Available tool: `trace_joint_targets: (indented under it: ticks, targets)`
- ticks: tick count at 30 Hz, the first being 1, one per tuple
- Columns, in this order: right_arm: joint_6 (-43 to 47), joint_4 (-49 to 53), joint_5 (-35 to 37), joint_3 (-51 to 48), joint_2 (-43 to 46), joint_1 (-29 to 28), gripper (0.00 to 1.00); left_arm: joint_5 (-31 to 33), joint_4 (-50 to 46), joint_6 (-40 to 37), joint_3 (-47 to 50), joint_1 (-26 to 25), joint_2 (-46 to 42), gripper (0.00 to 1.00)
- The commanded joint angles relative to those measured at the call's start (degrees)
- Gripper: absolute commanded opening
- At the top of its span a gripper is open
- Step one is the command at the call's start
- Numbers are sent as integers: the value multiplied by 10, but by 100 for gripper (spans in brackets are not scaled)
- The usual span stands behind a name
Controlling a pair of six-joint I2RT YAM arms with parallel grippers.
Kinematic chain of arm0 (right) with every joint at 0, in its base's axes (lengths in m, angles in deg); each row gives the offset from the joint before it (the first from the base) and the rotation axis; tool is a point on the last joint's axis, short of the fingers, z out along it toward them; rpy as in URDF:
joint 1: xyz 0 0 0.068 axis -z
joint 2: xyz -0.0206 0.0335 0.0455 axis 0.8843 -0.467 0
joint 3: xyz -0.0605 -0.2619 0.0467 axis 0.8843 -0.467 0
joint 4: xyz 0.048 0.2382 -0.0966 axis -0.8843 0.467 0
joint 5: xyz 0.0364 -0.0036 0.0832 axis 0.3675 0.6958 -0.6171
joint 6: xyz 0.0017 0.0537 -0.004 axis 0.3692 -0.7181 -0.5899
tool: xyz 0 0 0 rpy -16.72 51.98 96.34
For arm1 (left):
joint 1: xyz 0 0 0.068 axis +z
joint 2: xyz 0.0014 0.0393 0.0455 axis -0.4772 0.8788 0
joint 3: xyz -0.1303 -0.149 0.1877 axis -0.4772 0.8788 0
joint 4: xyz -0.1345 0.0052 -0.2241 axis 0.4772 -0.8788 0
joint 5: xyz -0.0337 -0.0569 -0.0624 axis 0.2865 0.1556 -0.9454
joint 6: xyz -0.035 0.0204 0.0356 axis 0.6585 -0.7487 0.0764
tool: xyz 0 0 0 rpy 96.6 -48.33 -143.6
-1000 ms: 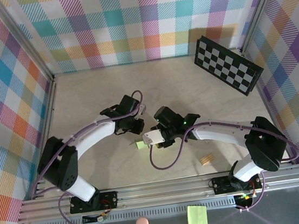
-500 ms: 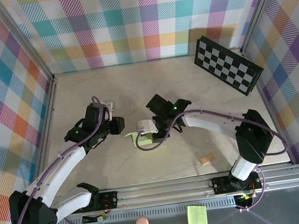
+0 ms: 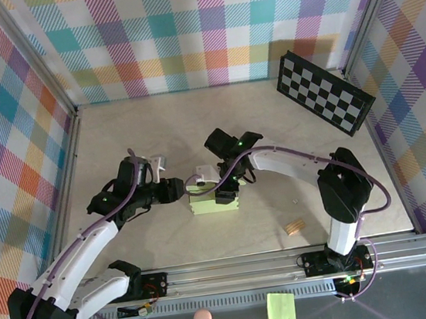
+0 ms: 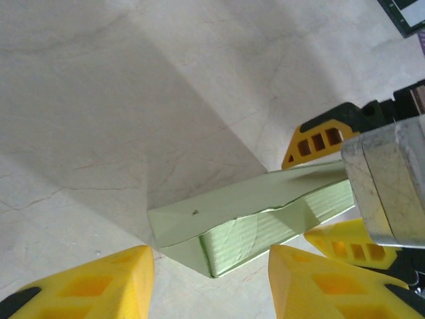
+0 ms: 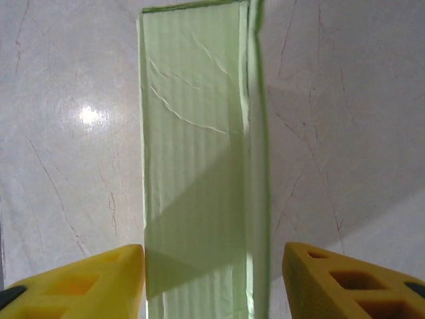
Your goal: Fold the paper box
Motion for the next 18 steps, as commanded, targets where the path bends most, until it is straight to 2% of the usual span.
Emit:
trace_joint_targets:
  ticks: [1, 10, 18]
  targets:
    - [-9, 20, -39, 8, 29, 13, 58, -44, -11, -8, 6, 4, 12, 49]
    - [-16, 14, -49, -39, 89, 49, 58, -71, 3, -20, 23, -2, 36, 44]
    - [-13, 5, -37, -79, 114, 82, 50, -74, 8, -17, 24, -11, 85, 36]
